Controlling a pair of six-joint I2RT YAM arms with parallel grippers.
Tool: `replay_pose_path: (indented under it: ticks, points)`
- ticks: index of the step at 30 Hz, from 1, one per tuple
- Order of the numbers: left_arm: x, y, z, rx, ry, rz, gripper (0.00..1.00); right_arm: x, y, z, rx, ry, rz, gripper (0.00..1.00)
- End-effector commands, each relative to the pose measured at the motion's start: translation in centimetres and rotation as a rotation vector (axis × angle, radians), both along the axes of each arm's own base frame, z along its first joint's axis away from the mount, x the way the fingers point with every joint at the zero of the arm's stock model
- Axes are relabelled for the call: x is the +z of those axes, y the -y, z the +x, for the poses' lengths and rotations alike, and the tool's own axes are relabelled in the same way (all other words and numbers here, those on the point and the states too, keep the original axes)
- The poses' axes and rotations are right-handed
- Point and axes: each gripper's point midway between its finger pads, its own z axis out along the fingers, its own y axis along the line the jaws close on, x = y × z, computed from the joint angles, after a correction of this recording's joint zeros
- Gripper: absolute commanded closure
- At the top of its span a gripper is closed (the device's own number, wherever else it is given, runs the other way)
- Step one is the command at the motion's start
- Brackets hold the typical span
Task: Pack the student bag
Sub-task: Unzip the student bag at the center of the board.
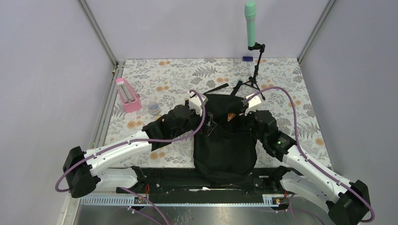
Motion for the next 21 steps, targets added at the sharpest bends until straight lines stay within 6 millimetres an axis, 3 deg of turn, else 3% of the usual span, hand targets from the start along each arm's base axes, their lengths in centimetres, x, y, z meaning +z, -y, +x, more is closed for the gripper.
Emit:
replay_pose_path:
  ticks: [1,4,8,14,21]
  points:
    - [1.7,1.0,1.5,0.036,0.047,-0.068,0.19,2.9,-0.6,0.3,-0.013,0.036,0.095,0.67]
    - [0.3,1.0,2.3,0.061,0.050,-0.019,0.20,3.5,-1.0,-0.5,0.001,0.008,0.154,0.48]
    - [-1.0,0.6,2.9,0.101,0.042,0.012,0.24,3.6,-1.7,-2.3,0.044,-0.054,0.243,0.38]
    - [-1.0,1.3,2.8,0.073,0.056,-0.028,0.31,3.7,-4.0,-5.1,0.167,-0.168,0.373,0.36]
    - [-2.8,1.5,2.5,0.041,0.052,-0.003,0.43,3.3,-6.0,-7.0,0.265,-0.246,0.474,0.36]
